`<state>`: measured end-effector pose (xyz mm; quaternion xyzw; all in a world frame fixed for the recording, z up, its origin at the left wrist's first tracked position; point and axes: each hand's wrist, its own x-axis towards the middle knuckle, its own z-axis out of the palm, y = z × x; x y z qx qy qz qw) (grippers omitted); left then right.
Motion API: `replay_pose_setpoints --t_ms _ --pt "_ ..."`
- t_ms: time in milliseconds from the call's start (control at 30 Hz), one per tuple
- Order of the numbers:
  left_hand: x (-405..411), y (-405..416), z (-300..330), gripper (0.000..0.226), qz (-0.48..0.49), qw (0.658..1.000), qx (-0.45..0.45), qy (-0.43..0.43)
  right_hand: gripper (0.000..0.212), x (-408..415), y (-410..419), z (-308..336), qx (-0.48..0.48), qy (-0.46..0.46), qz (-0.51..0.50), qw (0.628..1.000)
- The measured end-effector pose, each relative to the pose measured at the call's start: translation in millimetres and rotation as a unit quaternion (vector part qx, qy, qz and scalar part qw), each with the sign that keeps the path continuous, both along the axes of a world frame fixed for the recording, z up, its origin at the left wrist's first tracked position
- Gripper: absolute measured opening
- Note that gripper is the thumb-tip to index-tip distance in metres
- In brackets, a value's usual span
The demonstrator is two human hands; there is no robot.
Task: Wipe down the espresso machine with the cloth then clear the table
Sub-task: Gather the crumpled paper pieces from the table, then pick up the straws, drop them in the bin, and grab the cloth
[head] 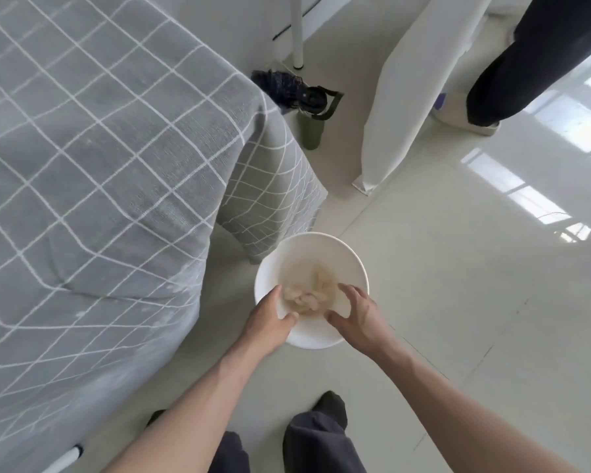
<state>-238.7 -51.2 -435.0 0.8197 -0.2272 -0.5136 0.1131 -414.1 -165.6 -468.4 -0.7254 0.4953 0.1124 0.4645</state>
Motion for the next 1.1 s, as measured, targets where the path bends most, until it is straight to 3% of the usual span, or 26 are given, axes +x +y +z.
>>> replay_pose_setpoints --t_ms 333,733,1100 --pt "11.1 32.7 179.4 0.073 -0.025 0.998 -0.051 0.013 0.067 -4.7 7.1 172.6 -0.033 -0.029 0.011 0.999" --pt "42.6 96.9 402.6 0.066 -0.032 0.978 -0.192 -0.071 0.064 42.2 49.3 394.9 -0.115 -0.09 0.067 0.987" --pt "132.9 208.7 513.4 0.065 0.02 0.968 -0.223 -0.109 0.06 129.6 140.4 511.7 -0.17 -0.14 0.141 0.965"
